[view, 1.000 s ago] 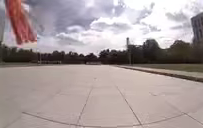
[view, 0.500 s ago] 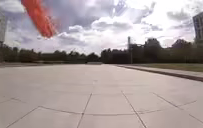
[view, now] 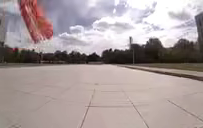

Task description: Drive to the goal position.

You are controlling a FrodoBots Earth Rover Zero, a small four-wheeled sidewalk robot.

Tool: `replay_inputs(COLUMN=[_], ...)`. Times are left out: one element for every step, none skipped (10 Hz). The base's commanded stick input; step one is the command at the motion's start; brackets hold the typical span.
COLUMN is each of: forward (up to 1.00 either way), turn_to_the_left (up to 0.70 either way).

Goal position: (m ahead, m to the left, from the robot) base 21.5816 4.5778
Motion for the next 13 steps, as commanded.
replay_inputs(forward=[1.00, 1.00, 1.00, 1.00, 1.00, 1.00, 1.00, 1.00, 1.00, 1.00, 1.00, 1.00, 1.00], turn_to_the_left=[0.00, 0.00, 0.00, 0.00, 0.00, 0.00, -0.06, -0.23, -0.33, -0.39, 0.00, 0.00, 0.00])
